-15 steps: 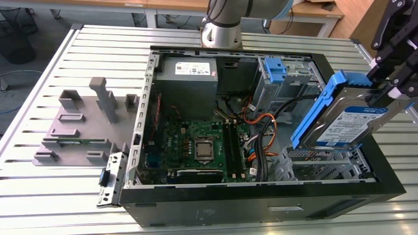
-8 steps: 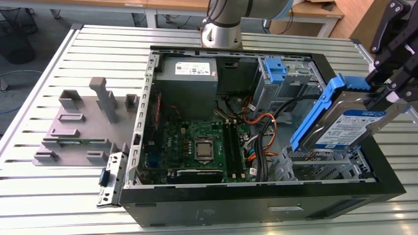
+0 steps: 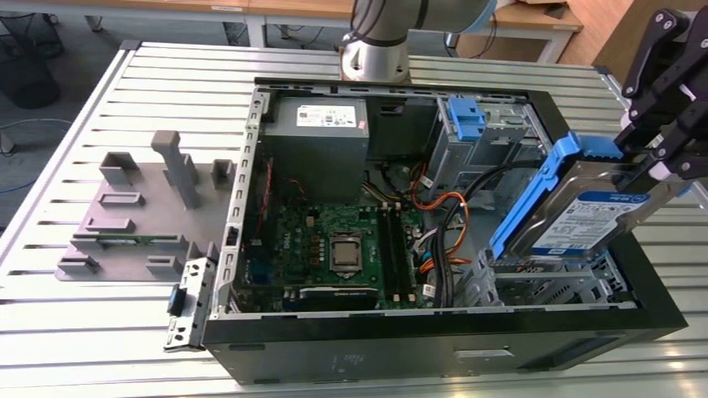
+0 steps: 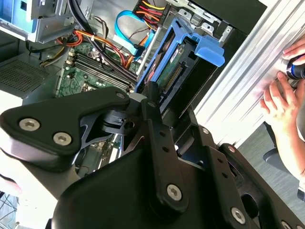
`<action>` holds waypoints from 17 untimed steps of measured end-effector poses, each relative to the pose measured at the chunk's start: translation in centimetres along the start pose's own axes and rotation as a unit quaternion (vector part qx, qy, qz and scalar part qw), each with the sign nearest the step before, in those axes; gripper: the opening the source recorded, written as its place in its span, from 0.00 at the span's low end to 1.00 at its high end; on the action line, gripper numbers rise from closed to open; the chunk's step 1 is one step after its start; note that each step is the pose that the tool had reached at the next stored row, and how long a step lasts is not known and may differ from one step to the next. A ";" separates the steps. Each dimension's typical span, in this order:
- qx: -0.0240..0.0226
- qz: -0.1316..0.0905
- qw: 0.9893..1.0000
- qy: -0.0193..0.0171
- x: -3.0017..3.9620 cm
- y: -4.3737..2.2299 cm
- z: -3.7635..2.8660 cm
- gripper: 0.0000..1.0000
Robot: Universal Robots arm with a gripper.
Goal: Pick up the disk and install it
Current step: 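Insert the disk into the insertion slot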
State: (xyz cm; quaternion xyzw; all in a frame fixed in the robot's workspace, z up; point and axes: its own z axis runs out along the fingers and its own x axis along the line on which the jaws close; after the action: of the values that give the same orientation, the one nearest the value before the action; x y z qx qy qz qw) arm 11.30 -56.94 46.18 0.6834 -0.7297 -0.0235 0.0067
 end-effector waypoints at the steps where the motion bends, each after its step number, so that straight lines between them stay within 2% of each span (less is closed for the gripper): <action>1: 0.000 0.000 1.000 0.000 0.01 0.00 0.07 0.35; 17: 0.000 0.000 1.000 0.000 0.13 -0.11 0.60 0.35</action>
State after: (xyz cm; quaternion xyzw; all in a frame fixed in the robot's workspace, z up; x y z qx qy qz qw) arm 11.38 -57.06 45.58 0.6835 -0.7295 -0.0234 0.0067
